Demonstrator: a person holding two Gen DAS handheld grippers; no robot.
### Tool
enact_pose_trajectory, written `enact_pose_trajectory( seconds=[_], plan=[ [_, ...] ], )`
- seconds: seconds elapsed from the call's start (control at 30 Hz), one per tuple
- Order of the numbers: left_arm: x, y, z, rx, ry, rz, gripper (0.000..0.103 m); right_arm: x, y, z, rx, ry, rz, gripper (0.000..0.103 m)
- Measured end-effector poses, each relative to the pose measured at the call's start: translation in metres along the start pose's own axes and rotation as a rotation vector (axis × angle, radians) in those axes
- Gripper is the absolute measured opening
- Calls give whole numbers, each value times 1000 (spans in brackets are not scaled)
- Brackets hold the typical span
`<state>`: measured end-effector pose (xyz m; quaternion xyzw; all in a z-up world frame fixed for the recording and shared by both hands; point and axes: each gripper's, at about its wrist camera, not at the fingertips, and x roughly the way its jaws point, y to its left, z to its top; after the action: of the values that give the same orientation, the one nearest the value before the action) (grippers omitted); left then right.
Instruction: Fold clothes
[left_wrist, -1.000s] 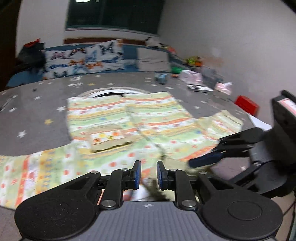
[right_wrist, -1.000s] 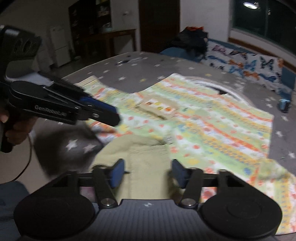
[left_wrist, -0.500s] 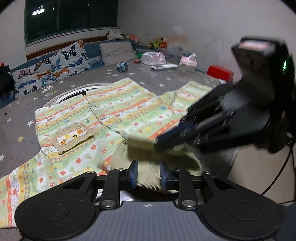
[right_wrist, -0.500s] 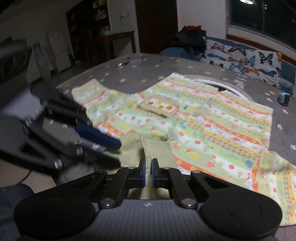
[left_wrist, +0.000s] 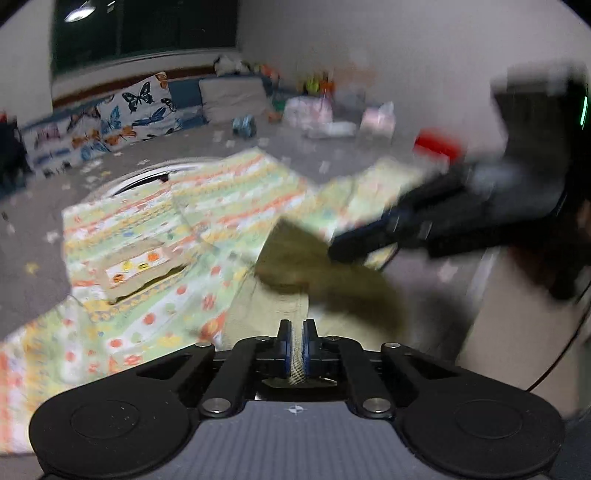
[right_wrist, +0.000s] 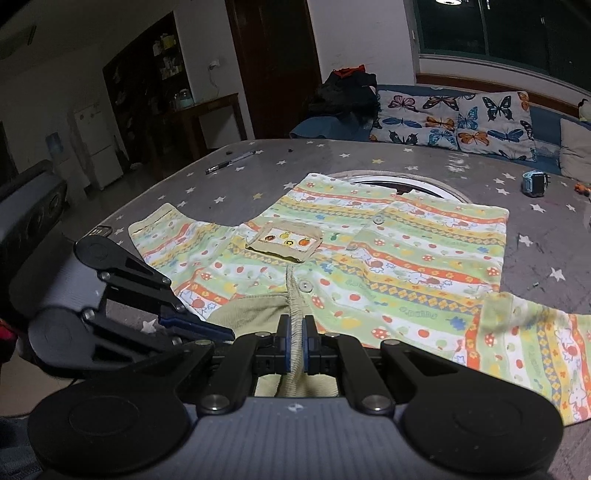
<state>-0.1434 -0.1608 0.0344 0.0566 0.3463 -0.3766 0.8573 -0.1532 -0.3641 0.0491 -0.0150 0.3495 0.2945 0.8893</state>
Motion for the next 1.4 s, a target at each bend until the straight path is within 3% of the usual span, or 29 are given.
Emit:
enact_pose_trajectory(
  seconds=[0.1, 0.17, 0.33, 0.57, 0.73, 0.93, 1.1, 1.2, 1.4],
  plan=[
    [-9, 13, 2, -100, -72, -86, 6, 0, -2, -1, 12, -7, -1, 5],
    [-3, 15, -1, -97, -43, -93, 6, 0, -3, -1, 21, -11, 0, 5],
    [19, 9, -10, -41, 53, -82, 7, 0, 0, 1, 12, -8, 8, 5],
    [10, 2, -11, 21, 55, -85, 10, 22, 24, -2, -95, 92, 81, 7],
    [-11, 9, -6, 35, 25, -76, 12, 14, 22, 7, -76, 37, 100, 12],
    [-23, 24, 10, -28, -37, -22, 14, 39, 9, 1, -50, 98, 31, 12],
    [-14, 26, 25, -57, -65, 5, 14, 44, 23, -11, -151, 115, 4, 13],
    [4, 26, 28, -73, -55, 0, 14, 39, 23, -8, -147, 98, -2, 20],
    [35, 24, 15, -50, 33, 10, 14, 36, 14, -12, -115, 98, -17, 21]
  ],
)
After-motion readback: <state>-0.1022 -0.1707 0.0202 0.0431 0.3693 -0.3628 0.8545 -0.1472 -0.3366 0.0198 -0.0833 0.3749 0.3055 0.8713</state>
